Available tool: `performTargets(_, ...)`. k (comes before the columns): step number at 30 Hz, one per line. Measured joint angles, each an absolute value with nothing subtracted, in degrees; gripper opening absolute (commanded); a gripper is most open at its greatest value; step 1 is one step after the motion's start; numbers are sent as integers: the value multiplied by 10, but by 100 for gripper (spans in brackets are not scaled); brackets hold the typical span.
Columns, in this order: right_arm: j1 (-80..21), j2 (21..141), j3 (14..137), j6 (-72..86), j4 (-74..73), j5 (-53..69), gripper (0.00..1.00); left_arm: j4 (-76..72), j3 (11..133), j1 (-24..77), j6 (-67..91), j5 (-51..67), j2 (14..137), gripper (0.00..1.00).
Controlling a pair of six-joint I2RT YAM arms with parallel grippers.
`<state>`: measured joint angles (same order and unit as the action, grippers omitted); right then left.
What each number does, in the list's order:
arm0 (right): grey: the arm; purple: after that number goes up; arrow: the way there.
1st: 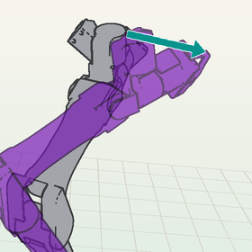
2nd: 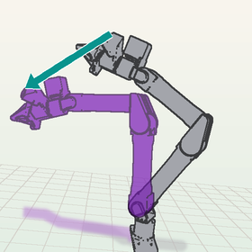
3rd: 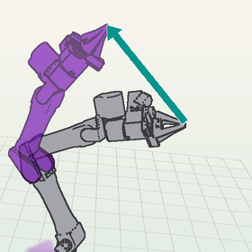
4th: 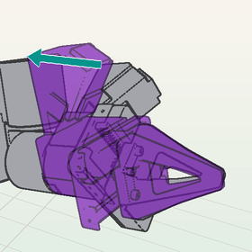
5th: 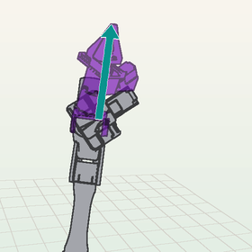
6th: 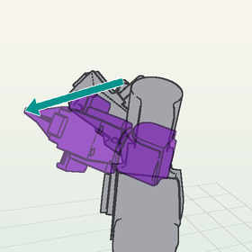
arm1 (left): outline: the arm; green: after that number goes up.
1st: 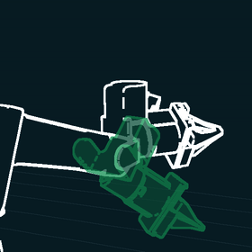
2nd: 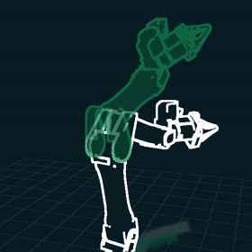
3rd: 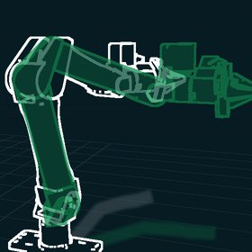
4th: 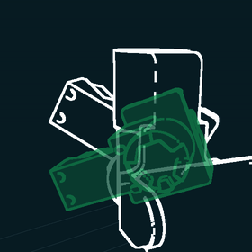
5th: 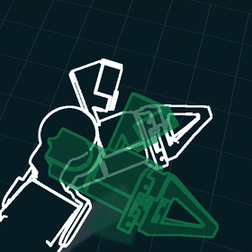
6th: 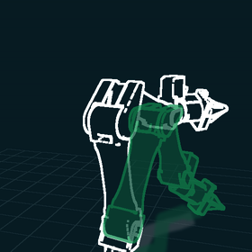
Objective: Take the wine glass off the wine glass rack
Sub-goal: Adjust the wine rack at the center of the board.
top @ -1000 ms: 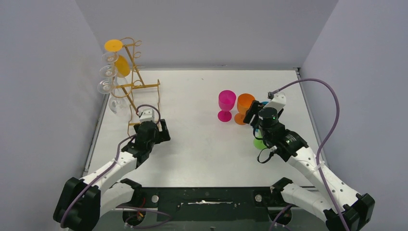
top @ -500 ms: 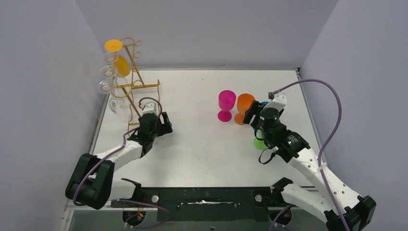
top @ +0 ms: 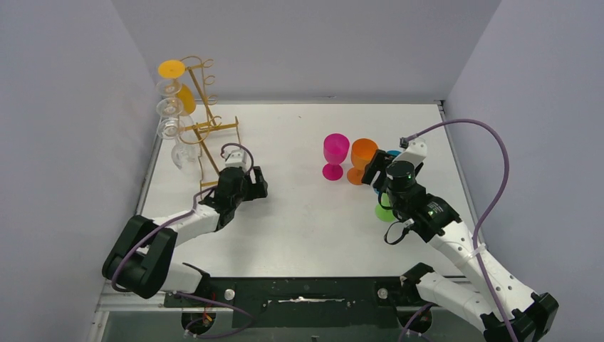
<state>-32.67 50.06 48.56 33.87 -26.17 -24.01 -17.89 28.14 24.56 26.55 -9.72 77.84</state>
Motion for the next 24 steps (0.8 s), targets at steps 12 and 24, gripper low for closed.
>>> performTargets(12,-327,480,486,351,-287,-275,76,-204,355,322,265,-90,871,77)
performTargets(24,-326,477,486,365,-302,-283,81,-197,447,358,263,-97,942,82)
